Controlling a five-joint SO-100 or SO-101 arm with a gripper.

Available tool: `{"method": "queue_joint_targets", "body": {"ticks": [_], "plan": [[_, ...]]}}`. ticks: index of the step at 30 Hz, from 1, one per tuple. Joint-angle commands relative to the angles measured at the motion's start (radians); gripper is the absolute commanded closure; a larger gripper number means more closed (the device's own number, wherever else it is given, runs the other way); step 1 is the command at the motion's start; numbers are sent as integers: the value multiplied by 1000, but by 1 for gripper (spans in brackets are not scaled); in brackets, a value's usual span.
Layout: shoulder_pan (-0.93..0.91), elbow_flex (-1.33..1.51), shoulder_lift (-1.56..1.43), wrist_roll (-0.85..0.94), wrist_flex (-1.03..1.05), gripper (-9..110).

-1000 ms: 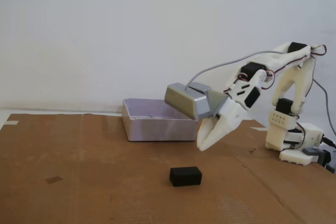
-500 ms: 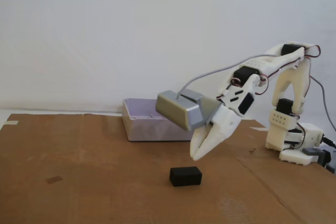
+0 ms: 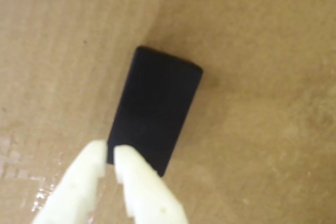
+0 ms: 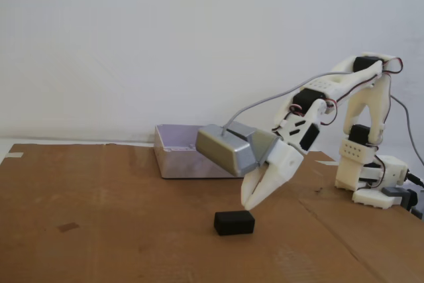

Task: Grasp a block and put it in the box.

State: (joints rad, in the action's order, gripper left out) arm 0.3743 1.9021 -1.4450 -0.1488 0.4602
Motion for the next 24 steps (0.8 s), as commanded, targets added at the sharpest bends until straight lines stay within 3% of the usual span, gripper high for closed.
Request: {"method": "queue_joint_targets", "body": {"ticks": [1, 11, 17, 24], "plan": [[-15, -118, -23, 11, -46, 93], [-15, -112, -23, 11, -81, 83], [-14, -110, -17, 11, -100, 69], [-12, -106, -12, 6, -100, 67]]}}
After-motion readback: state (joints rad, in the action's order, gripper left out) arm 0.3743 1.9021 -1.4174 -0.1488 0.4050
